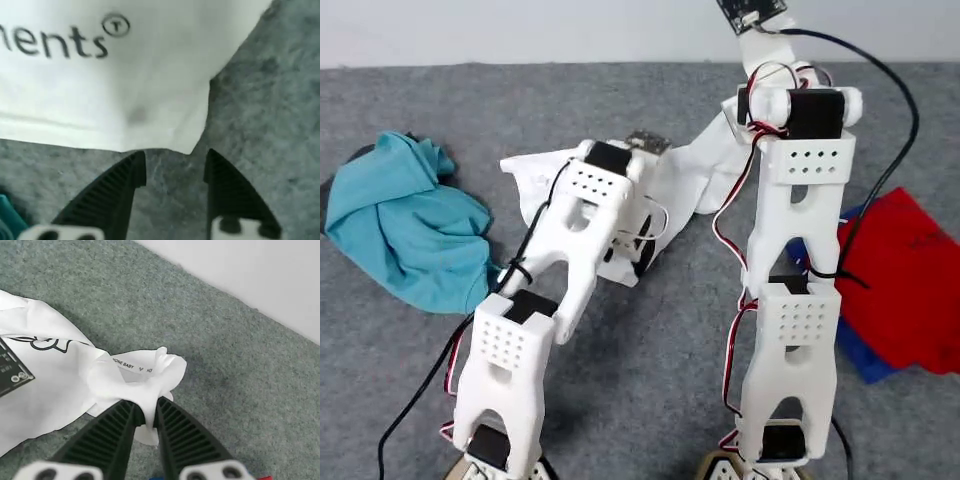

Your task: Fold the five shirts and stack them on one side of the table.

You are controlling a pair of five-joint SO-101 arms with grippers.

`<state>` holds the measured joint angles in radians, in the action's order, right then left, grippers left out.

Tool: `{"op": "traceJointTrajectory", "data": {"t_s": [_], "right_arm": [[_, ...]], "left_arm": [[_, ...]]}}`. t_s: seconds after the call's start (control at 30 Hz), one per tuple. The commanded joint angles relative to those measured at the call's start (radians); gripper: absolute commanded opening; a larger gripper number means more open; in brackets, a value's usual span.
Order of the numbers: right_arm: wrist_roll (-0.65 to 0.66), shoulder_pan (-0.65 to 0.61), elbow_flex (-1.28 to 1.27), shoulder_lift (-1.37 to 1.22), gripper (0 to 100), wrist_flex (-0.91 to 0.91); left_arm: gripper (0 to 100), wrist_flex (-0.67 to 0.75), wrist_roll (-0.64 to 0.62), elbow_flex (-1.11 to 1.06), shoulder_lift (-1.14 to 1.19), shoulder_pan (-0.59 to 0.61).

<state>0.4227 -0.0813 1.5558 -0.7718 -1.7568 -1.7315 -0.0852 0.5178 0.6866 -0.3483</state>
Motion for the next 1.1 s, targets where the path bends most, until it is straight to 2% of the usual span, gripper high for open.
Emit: {"op": "traceJointTrajectory", "data": {"t_s": [0.0, 0.23, 0.5, 0.6, 0.77, 0.93, 1.07], "right_arm": [[-0.011, -0.004, 0.005, 0.015, 1.0, -0.041], [-0.011, -0.004, 0.005, 0.015, 1.0, -0.041], [-0.011, -0.004, 0.005, 0.015, 1.0, -0.041], [-0.011, -0.002, 0.005, 0.015, 1.0, -0.041], [-0.011, -0.002, 0.005, 0.015, 1.0, -0.041], [-0.011, -0.002, 0.005, 0.015, 1.0, -0.041], [-0.011, -0.002, 0.005, 0.015, 1.0, -0.041]], "left_arm": [[18, 0.037, 0.009, -0.044, -0.009, -0.012], [18, 0.091, 0.009, -0.128, -0.008, -0.068], [18, 0.25, 0.006, -0.134, -0.008, -0.069], [15, 0.253, 0.011, -0.139, -0.008, -0.068], [1, 0.249, 0.02, -0.165, 0.06, -0.066], [1, 0.229, 0.089, -0.147, 0.107, -0.066], [1, 0.112, 0.095, -0.039, 0.052, -0.029]]}}
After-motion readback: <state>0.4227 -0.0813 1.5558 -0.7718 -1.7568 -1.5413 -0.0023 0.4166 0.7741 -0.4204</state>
